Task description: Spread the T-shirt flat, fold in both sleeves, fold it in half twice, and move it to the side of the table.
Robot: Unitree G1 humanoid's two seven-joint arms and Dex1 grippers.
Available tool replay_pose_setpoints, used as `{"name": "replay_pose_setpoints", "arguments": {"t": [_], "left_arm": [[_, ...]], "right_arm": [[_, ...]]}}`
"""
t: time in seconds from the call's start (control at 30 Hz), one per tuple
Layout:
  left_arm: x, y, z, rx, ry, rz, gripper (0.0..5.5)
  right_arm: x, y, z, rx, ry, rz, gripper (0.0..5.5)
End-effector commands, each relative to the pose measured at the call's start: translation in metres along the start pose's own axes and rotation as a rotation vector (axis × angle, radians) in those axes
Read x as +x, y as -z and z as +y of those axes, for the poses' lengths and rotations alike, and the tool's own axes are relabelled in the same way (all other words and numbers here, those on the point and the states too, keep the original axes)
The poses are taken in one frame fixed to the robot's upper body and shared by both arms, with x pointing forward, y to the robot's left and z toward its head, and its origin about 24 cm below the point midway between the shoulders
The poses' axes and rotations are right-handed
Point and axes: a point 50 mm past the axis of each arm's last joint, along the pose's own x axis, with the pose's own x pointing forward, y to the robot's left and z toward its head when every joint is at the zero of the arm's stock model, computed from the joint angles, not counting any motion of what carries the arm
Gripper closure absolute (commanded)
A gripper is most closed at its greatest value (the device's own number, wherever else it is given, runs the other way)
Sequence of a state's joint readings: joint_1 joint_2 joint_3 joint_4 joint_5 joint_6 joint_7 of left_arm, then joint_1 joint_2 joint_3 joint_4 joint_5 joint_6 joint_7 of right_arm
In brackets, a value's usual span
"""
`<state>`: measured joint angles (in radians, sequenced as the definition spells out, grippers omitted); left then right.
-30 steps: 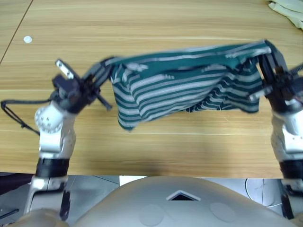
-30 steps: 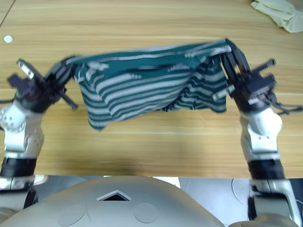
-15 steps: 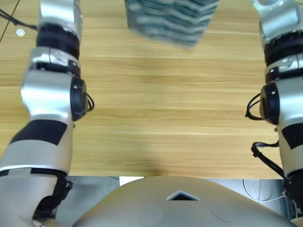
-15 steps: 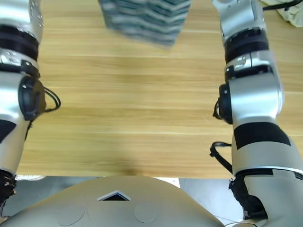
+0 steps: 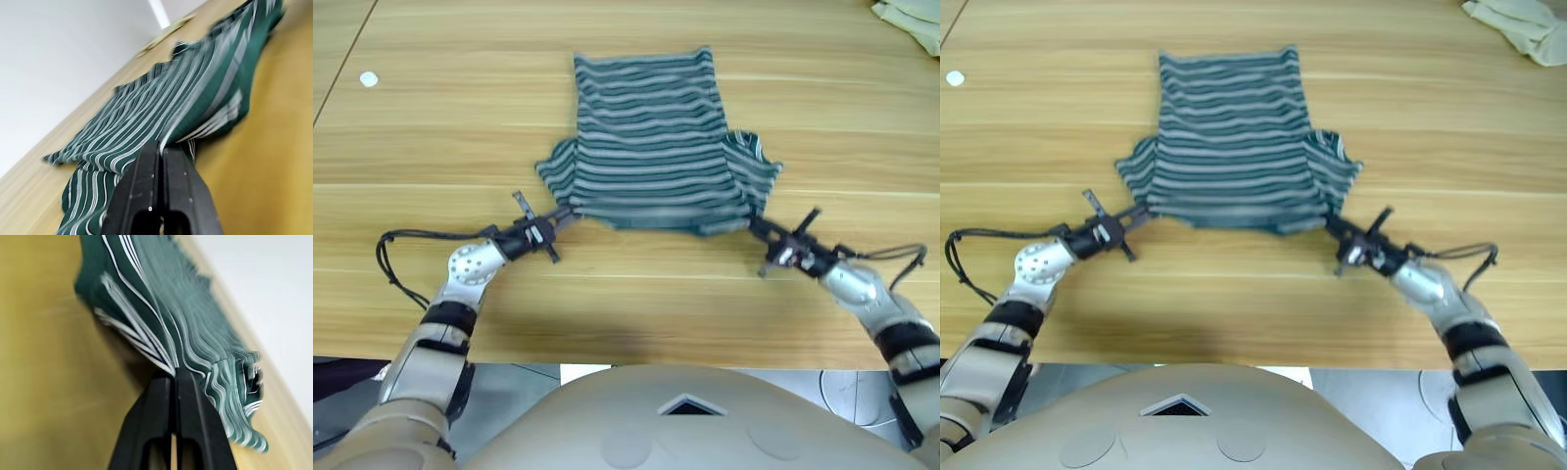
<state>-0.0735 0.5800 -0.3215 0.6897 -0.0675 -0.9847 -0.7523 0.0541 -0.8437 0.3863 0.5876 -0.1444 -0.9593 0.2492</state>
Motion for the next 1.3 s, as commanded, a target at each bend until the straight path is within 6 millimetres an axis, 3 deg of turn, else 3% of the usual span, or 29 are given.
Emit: {"name": "replay_pose_setpoints", "arguments": {"t": [0.03,0.1,0.2,0.43,0.57,0.67,0.77,0.87,0.93,1.03,1.17,1.3], "left_arm": [[-0.005,0.012,-0.026,-0.11,0.097,0.125,5.5],[-0.004,0.011,-0.024,-0.118,0.058,0.134,5.5],[-0.01,0.008,-0.028,-0.151,0.027,0.132,4.91],[-0.018,-0.004,-0.031,-0.227,-0.071,0.075,3.67],[-0.031,-0.017,-0.037,-0.303,-0.102,0.018,3.1],[-0.043,-0.031,-0.028,-0.354,-0.155,-0.064,3.1],[-0.047,-0.056,-0.01,-0.42,-0.251,-0.27,3.1],[-0.031,-0.053,0.001,-0.443,-0.339,-0.295,3.1],[-0.018,-0.033,0.003,-0.389,-0.369,-0.129,3.1],[-0.001,-0.008,0.025,-0.275,-0.452,0.096,3.1],[0.036,-0.005,0.07,0.022,-0.409,0.226,3.1],[0.054,-0.006,0.091,0.159,-0.292,0.267,3.1]], "right_arm": [[0.002,0.005,-0.005,-0.017,-0.023,0.102,5.47],[0.003,0.003,-0.004,-0.02,-0.016,0.116,5.47],[0.003,-0.001,-0.001,-0.03,-0.01,0.112,5.5],[-0.002,-0.009,-0.001,-0.035,0.026,0.099,4.14],[-0.019,-0.015,0.007,-0.039,-0.037,0.108,3.64],[-0.031,-0.025,-0.003,-0.055,-0.015,0.083,3.64],[-0.029,-0.05,-0.017,-0.044,0.03,-0.06,3.64],[0.008,-0.079,-0.027,-0.082,0.044,-0.22,3.64],[0.04,-0.092,-0.022,-0.136,-0.006,-0.279,3.64],[0.071,-0.1,-0.02,-0.2,-0.033,-0.315,3.64],[0.081,-0.106,-0.023,-0.226,-0.014,-0.337,3.64],[0.078,-0.099,-0.025,-0.236,-0.011,-0.305,3.64]]}}
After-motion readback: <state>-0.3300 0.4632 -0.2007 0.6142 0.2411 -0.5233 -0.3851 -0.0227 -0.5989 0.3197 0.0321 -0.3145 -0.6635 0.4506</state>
